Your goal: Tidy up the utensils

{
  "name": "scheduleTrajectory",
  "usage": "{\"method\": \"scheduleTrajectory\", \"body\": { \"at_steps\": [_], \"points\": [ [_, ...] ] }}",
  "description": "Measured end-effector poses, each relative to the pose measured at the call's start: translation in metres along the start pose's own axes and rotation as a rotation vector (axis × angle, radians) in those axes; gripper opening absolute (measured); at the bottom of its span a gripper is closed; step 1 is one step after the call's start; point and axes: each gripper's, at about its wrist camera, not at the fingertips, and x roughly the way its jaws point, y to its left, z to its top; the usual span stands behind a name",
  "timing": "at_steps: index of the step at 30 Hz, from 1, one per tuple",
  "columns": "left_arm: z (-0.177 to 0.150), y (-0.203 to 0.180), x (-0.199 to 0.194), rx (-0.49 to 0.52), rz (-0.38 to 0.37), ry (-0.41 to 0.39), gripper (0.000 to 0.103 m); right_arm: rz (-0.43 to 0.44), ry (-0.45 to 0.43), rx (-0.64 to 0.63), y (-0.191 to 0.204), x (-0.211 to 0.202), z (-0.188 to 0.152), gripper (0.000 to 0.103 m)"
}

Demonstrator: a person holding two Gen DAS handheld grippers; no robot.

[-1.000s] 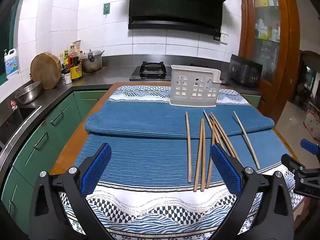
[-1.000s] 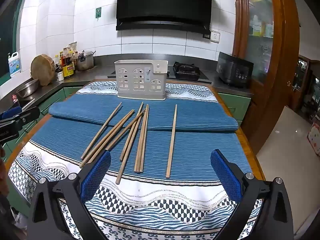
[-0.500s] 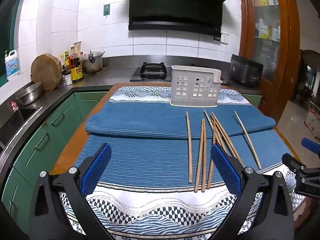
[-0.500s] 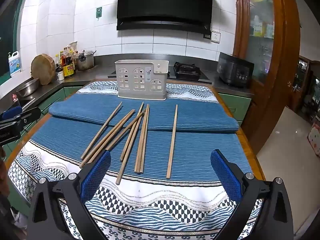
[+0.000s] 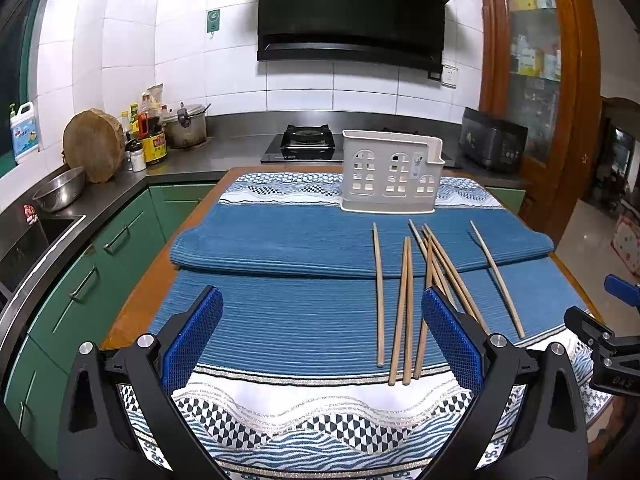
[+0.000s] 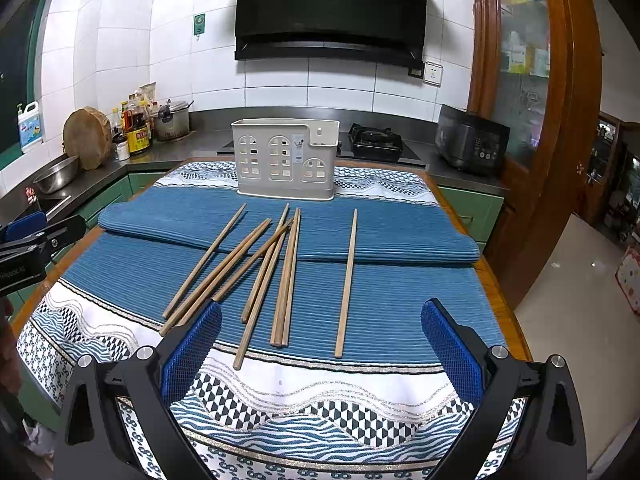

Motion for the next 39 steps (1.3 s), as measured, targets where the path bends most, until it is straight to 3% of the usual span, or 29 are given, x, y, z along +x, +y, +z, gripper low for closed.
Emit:
{"method": "scheduleTrajectory", "body": {
  "at_steps": [39],
  "points": [
    [-0.003, 0.001, 0.011, -0.008, 0.007, 0.021, 0.098, 0.006, 0.022, 0.005, 0.009, 0.014, -0.007, 0.096]
  ]
}}
